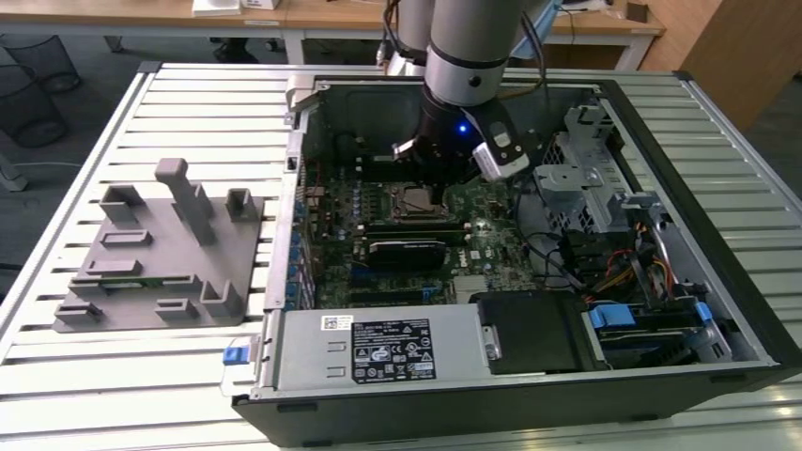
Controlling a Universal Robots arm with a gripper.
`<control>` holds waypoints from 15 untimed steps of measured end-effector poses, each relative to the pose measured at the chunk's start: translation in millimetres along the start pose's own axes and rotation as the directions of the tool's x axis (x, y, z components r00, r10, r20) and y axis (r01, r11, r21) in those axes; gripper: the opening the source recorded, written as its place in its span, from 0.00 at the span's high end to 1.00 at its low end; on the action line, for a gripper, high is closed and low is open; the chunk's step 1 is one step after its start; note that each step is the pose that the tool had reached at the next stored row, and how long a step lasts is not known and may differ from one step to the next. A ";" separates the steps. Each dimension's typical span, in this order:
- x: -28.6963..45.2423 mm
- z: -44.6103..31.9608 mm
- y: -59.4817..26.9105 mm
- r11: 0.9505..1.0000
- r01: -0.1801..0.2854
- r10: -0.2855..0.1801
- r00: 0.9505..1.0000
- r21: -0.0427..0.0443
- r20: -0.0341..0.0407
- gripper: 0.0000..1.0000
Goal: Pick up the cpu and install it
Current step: 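Install the second cpu locking lever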
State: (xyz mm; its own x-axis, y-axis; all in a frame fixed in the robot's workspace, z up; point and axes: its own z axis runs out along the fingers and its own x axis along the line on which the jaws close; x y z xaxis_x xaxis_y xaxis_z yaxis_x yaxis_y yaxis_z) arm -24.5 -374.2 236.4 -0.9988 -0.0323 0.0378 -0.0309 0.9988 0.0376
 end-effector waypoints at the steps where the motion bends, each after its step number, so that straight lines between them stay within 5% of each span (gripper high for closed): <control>1: 0.0 -0.1 -0.4 1.000 0.000 0.000 1.000 0.000 -0.007 0.89; 8: 1.1 0.2 -12.6 1.000 0.000 0.000 1.000 -0.001 -0.011 0.89; 15: 11.2 1.0 -13.3 1.000 0.004 -0.004 1.000 0.000 -0.011 0.89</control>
State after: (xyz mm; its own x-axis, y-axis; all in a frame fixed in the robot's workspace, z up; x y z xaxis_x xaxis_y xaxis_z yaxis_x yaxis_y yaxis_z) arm -35.4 -387.8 235.3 -0.9981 -0.0370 0.0484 -0.0352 0.9987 0.0382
